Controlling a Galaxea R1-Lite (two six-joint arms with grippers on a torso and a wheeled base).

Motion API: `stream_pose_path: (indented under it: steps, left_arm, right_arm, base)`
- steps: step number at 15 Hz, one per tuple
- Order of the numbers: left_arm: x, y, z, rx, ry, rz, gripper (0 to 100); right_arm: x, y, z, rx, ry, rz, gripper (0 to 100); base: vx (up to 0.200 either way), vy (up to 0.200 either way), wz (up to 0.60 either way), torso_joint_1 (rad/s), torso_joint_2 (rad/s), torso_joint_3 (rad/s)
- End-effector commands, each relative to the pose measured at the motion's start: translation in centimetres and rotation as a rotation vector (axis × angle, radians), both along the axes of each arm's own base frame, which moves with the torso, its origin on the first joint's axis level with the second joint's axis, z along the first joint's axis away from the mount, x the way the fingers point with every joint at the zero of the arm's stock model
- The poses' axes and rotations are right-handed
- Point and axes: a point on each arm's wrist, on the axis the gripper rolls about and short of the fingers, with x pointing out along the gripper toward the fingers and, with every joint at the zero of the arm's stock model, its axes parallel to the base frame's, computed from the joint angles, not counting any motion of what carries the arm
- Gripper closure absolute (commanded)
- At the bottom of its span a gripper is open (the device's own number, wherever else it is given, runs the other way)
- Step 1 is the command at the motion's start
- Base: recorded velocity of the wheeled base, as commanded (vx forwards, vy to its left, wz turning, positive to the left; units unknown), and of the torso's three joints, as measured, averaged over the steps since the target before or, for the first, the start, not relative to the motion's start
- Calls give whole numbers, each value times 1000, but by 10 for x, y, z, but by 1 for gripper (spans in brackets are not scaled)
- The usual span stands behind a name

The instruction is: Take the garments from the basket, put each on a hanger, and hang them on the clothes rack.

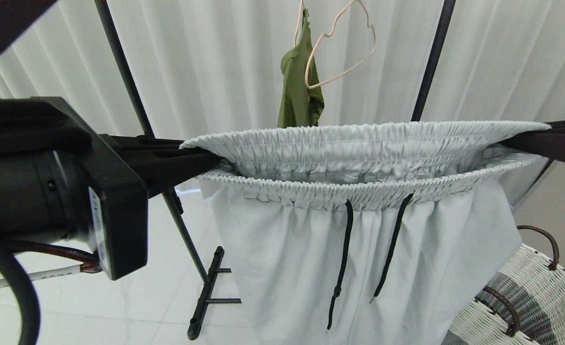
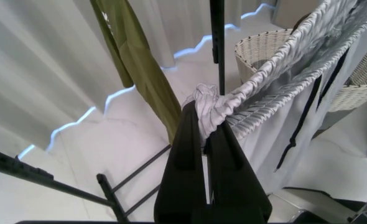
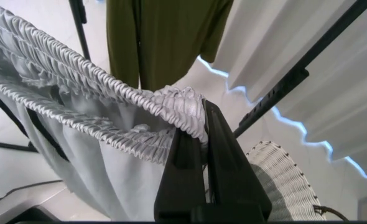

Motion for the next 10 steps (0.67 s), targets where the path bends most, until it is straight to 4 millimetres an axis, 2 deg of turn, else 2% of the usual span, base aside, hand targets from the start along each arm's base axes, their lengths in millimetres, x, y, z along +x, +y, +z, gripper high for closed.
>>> stream_pose_path:
  steps: [1,6,7,10]
  left_arm:
    - [0,0,1,-5,-1,1,100]
    - [-1,3,2,-10,-4,4,100]
    - [-1,3,2,-10,-4,4,100]
    - [-1,3,2,-11,-3,4,100]
  right_arm:
    - [0,0,0,-2,1,1,100]
    - [0,0,0,-1,0,1,100]
    - [1,1,0,-2,1,1,0]
    - [1,1,-1,-9,0,-1,0]
  base:
    - [0,0,0,0,0,0]
    - [0,0,0,0,0,0]
    - [0,0,0,0,0,0]
    - [0,0,0,0,0,0]
